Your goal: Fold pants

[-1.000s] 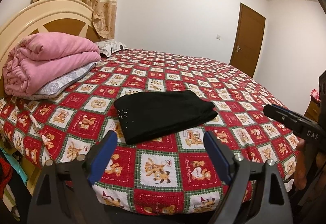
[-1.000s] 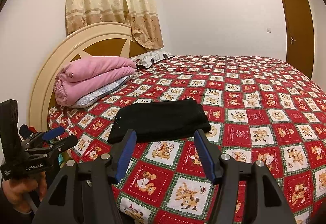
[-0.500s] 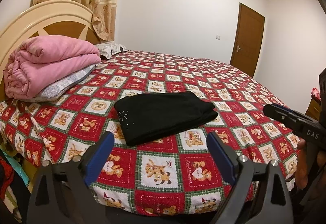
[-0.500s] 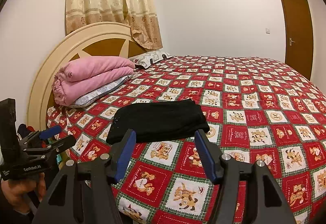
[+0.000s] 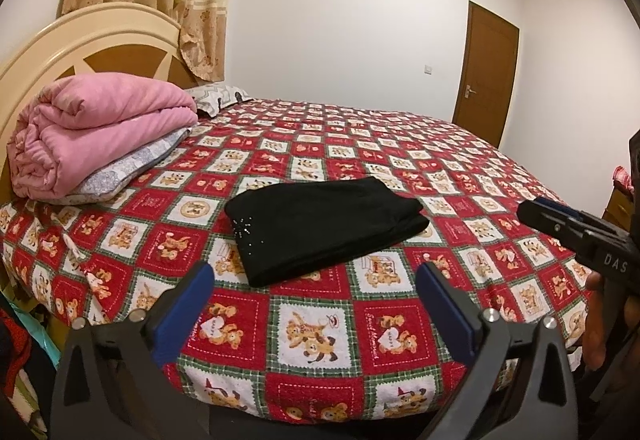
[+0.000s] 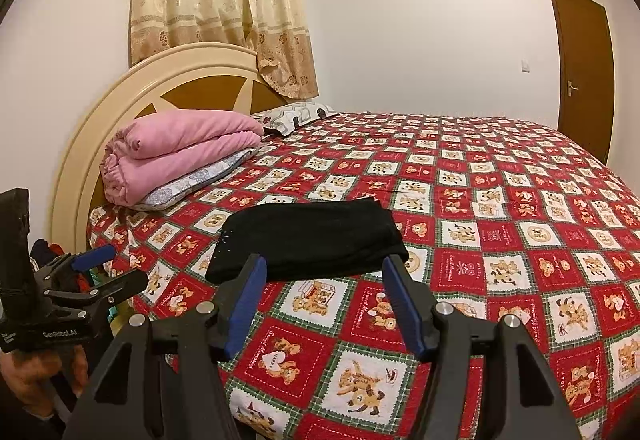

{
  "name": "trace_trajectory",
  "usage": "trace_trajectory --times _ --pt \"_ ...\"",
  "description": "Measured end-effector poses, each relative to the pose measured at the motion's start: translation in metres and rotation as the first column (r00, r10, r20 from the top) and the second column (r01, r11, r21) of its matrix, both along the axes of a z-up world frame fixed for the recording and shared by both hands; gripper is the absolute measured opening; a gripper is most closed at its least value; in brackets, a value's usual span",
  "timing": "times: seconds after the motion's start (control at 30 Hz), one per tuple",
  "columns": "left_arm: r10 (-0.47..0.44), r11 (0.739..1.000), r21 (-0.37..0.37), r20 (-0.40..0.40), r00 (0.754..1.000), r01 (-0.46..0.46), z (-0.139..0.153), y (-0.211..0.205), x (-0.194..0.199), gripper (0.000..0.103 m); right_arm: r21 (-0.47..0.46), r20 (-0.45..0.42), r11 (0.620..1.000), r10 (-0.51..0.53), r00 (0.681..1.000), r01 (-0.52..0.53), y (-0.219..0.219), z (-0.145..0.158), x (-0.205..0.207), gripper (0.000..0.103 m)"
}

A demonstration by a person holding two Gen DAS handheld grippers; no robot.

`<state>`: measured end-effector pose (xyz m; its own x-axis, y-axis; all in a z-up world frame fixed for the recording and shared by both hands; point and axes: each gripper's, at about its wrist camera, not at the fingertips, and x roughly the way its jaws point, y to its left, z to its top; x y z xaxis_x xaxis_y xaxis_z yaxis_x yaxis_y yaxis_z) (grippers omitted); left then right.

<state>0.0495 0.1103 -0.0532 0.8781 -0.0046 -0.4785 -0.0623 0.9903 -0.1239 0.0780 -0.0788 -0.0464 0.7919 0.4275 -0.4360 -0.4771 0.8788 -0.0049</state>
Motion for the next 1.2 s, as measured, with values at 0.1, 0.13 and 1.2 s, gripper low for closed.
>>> trace_trajectory --times 0.1,0.13,1.2 --pt "0.007 1.000 0.019 0.001 1.000 -0.007 0.002 -0.003 0.000 0.103 -0.007 0.009 1.000 -0.001 1.000 0.001 0.000 0.001 -0.001 0.062" --pt "0.011 1.000 0.023 -0.002 1.000 -0.011 0.003 -0.004 0.001 0.103 -0.008 0.012 1.000 -0.001 1.000 0.001 0.001 0.002 -0.002 0.062" --pt "0.031 0.997 0.063 0.089 0.996 -0.037 0.016 -0.014 -0.011 0.103 -0.025 0.041 1.000 0.006 0.999 -0.005 0.005 0.004 -0.009 0.062"
